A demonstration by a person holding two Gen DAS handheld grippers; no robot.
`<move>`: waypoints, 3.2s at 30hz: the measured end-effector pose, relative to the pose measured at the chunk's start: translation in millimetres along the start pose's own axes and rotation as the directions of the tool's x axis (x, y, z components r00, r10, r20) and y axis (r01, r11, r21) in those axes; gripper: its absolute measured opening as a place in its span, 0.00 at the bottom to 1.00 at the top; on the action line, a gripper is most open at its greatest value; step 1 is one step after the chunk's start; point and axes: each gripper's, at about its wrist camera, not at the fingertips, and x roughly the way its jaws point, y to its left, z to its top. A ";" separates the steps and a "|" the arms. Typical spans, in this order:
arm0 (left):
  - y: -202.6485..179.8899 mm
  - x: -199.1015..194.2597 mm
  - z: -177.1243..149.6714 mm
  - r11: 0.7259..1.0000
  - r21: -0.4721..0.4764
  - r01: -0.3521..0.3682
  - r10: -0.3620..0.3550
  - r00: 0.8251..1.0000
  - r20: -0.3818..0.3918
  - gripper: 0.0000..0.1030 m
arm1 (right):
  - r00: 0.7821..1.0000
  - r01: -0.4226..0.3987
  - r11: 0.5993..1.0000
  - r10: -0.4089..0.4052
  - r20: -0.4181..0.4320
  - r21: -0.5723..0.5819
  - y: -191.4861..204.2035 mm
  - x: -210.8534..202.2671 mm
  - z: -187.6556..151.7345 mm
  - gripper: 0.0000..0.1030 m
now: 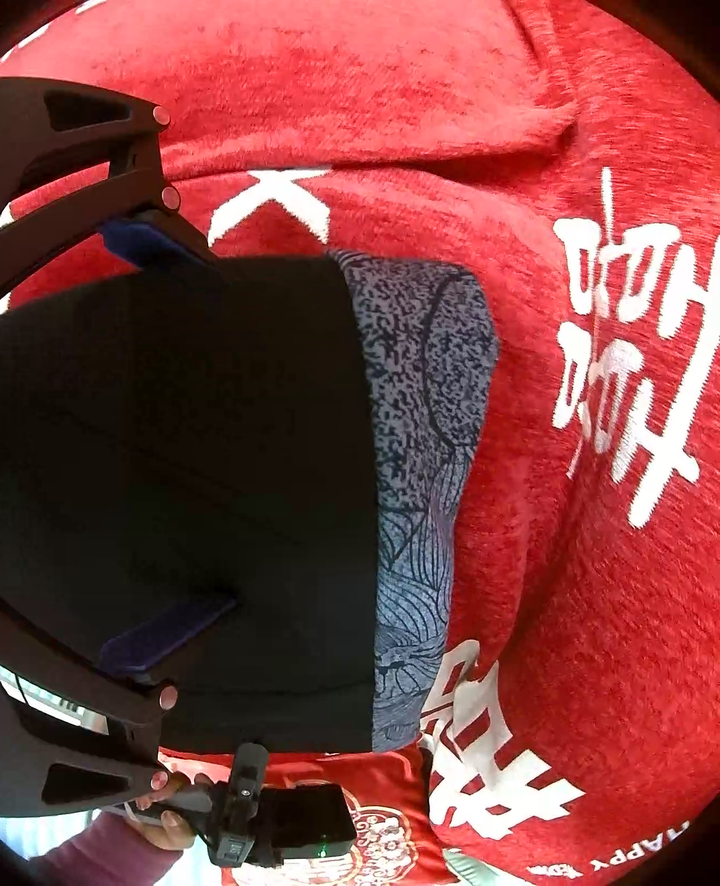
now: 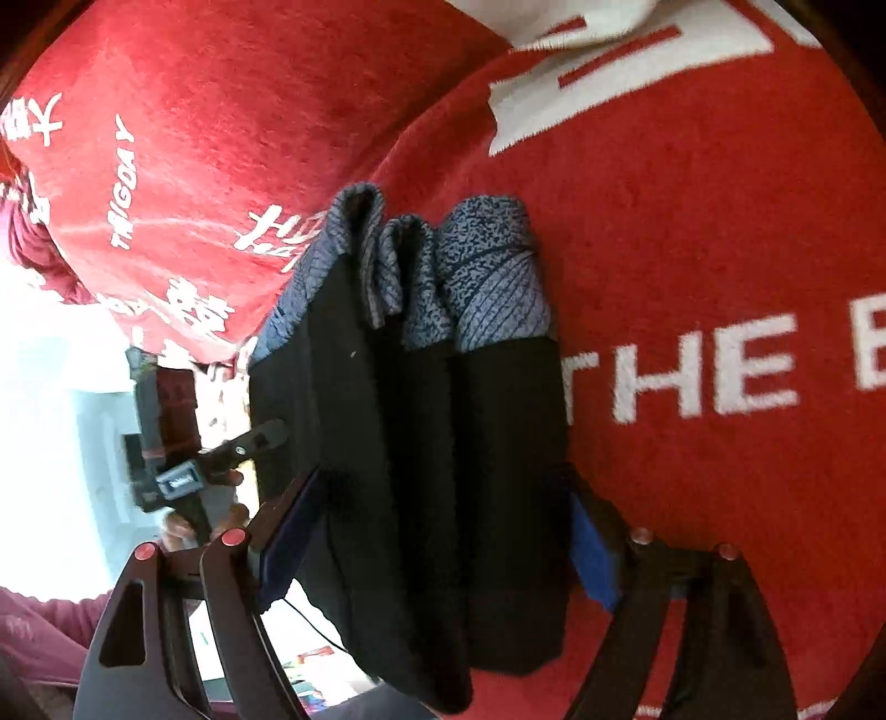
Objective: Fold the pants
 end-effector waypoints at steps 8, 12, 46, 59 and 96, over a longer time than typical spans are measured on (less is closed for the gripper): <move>8.3 4.3 -3.2 0.996 -0.072 0.043 -0.043 0.999 -0.004 1.00 | 0.999 -0.054 0.998 0.054 0.005 0.036 -10.8 -2.8 4.3 0.83; 13.1 4.0 -4.5 0.992 -0.110 0.062 -0.064 0.998 -0.016 1.00 | 0.999 -0.046 0.998 0.046 0.001 0.043 -8.5 -0.2 6.5 0.84; 16.4 -57.3 -108.3 0.977 0.021 -0.211 0.207 0.971 0.119 1.00 | 0.967 0.247 0.969 -0.248 0.054 0.027 41.2 2.0 -106.0 0.72; 8.1 -63.4 -114.9 0.957 0.034 -0.288 0.283 0.953 0.108 1.00 | 0.917 0.378 0.922 -0.386 0.102 0.088 41.5 -21.5 -128.5 0.75; -100.3 -171.8 -187.6 0.859 0.012 -0.512 0.507 0.853 0.126 1.00 | 0.801 0.595 0.800 -0.584 0.129 -0.072 161.5 -81.5 -204.4 0.86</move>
